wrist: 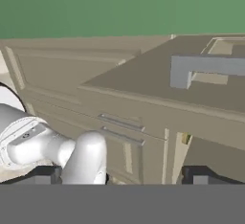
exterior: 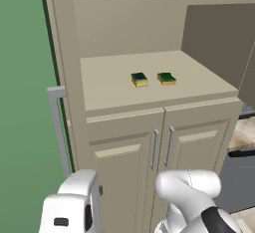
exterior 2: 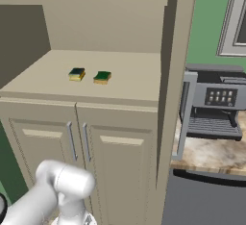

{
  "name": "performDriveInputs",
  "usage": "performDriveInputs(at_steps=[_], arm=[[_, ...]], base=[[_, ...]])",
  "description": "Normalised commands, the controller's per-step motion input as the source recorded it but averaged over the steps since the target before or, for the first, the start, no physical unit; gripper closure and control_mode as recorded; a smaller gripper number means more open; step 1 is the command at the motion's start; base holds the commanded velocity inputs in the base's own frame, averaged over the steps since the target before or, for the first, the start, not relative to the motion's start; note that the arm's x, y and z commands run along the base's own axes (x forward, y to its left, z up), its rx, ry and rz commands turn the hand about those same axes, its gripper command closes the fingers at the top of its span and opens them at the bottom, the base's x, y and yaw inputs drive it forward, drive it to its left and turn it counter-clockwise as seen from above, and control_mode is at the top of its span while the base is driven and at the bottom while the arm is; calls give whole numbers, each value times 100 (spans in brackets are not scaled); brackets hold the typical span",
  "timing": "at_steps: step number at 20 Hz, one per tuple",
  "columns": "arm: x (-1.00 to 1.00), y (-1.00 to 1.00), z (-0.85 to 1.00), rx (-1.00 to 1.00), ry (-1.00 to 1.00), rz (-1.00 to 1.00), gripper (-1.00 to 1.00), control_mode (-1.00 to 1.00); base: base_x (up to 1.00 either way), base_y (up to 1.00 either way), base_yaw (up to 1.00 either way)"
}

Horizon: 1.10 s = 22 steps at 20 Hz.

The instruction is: Pick up the sponge and sponge from the sink, and place them back in the cabinet, and close the cabinet doors.

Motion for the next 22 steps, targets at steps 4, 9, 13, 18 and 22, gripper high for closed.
performDriveInputs(at_steps=[4,9,13,18,22], arm=[[0,31,0,-13,-1,11,-100,-100],[10,29,0,-13,0,7,-100,-100],[30,21,0,-11,0,2,-100,-100],[33,17,0,-10,0,3,-100,-100],[28,17,0,-9,0,3,-100,-100]], base=[[0,0,0],[0,0,0],[0,0,0],[0,0,0],[0,0,0]])
